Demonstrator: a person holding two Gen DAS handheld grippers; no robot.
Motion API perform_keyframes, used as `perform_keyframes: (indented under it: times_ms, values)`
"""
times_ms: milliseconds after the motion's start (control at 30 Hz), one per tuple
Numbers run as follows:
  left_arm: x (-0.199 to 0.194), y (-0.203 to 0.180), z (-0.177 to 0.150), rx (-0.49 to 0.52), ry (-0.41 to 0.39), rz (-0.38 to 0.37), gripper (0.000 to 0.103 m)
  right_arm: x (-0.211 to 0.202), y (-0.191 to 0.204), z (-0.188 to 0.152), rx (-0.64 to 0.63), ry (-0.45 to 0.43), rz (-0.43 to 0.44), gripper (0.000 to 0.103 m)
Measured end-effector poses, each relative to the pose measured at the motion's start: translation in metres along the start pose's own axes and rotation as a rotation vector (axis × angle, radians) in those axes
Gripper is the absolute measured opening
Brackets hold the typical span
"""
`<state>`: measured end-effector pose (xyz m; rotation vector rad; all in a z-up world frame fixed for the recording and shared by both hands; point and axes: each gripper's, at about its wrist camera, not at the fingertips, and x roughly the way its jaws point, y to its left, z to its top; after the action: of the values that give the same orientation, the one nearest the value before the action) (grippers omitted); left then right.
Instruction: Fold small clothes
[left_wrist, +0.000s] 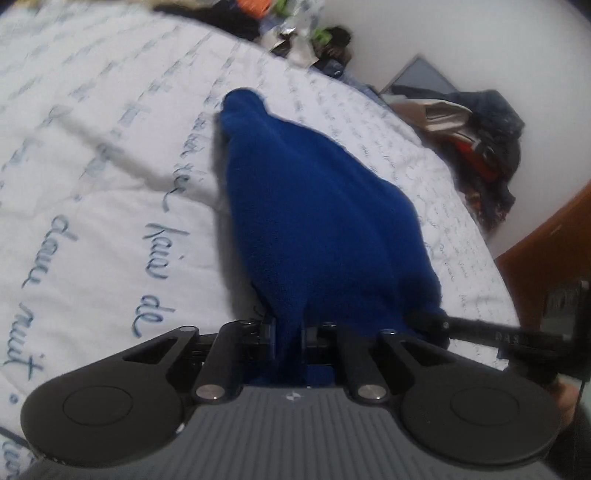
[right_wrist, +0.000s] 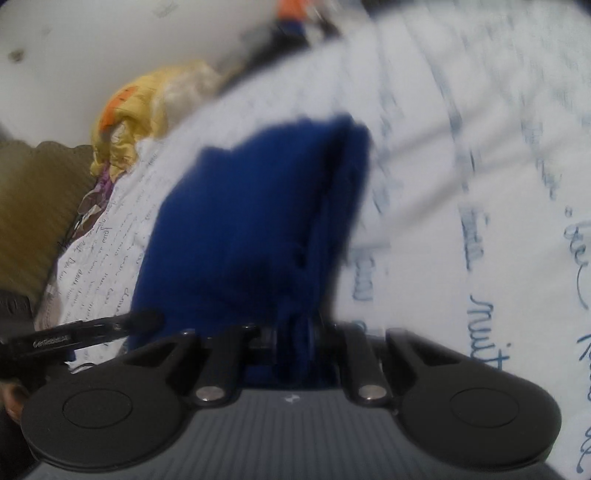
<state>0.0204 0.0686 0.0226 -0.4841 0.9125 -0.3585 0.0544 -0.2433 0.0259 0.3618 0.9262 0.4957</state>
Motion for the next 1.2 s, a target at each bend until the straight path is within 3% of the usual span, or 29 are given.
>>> perform_keyframes:
  times_ms: [100, 167, 200, 233, 267, 333, 400, 500, 567, 633, 667, 733, 800, 867, 933, 1000, 1100, 1133, 1200]
  values:
    - [-0.023, 0.0, 0.004, 0.076, -0.024, 0.028, 0.015, -0.019, 0.013, -0.006, -0.028, -0.017, 0.032, 0.011]
    - [-0.024, 0.0, -0.001, 0.173, -0.034, 0.126, 0.018, -0.015, 0.017, -0.019, -0.068, 0.014, -0.005, 0.013]
    - [-0.023, -0.002, -0.006, 0.218, -0.045, 0.15, 0.027, -0.012, 0.017, -0.026, -0.103, -0.001, -0.025, 0.015]
    - [-0.026, -0.006, -0.009, 0.253, -0.072, 0.175, 0.032, -0.014, 0.017, -0.028, -0.126, -0.038, -0.023, 0.026]
    - [-0.03, -0.013, -0.013, 0.277, -0.112, 0.184, 0.038, -0.015, 0.017, -0.022, -0.118, -0.028, -0.035, 0.03]
    - [-0.043, -0.031, -0.017, 0.323, -0.203, 0.114, 0.053, -0.025, 0.016, 0.001, -0.052, -0.059, -0.064, 0.033]
    - [-0.042, -0.053, -0.02, 0.418, -0.254, 0.061, 0.08, -0.036, 0.022, 0.026, -0.039, -0.175, -0.029, 0.034]
    - [-0.008, -0.074, -0.023, 0.536, -0.217, 0.084, 0.079, -0.011, 0.038, 0.068, -0.067, -0.168, 0.015, 0.034]
    - [0.026, -0.069, -0.022, 0.535, -0.128, 0.129, 0.076, 0.025, 0.046, 0.088, -0.125, -0.106, -0.034, 0.033]
    - [0.036, -0.065, -0.033, 0.571, -0.18, 0.128, 0.084, 0.074, 0.041, 0.095, -0.217, 0.008, -0.17, 0.033]
    - [0.039, -0.067, -0.042, 0.619, -0.197, 0.141, 0.086, 0.081, 0.035, 0.094, -0.267, -0.061, -0.148, 0.034]
    - [0.041, -0.072, -0.044, 0.636, -0.194, 0.154, 0.089, 0.09, 0.023, 0.111, -0.185, -0.032, -0.108, 0.034]
    - [0.04, -0.066, -0.041, 0.609, -0.193, 0.12, 0.095, 0.094, 0.039, 0.124, -0.215, 0.042, -0.184, 0.034]
    - [0.039, -0.062, -0.037, 0.583, -0.19, 0.082, 0.099, 0.089, 0.069, 0.125, -0.297, 0.01, -0.251, 0.039]
    - [0.041, -0.063, -0.036, 0.591, -0.184, 0.081, 0.101, 0.088, 0.098, 0.122, -0.342, -0.017, -0.134, 0.038]
    - [0.043, -0.066, -0.037, 0.602, -0.179, 0.086, 0.102, 0.102, 0.125, 0.118, -0.38, 0.015, -0.075, 0.038]
    - [0.043, -0.063, -0.035, 0.588, -0.181, 0.079, 0.102, 0.169, 0.146, 0.114, -0.473, 0.132, -0.153, 0.038]
    - [0.044, -0.061, -0.036, 0.576, -0.183, 0.077, 0.103, 0.18, 0.14, 0.112, -0.474, 0.074, -0.134, 0.046]
    - [0.045, -0.057, -0.031, 0.542, -0.185, 0.079, 0.103, 0.198, 0.132, 0.123, -0.42, 0.011, -0.115, 0.047]
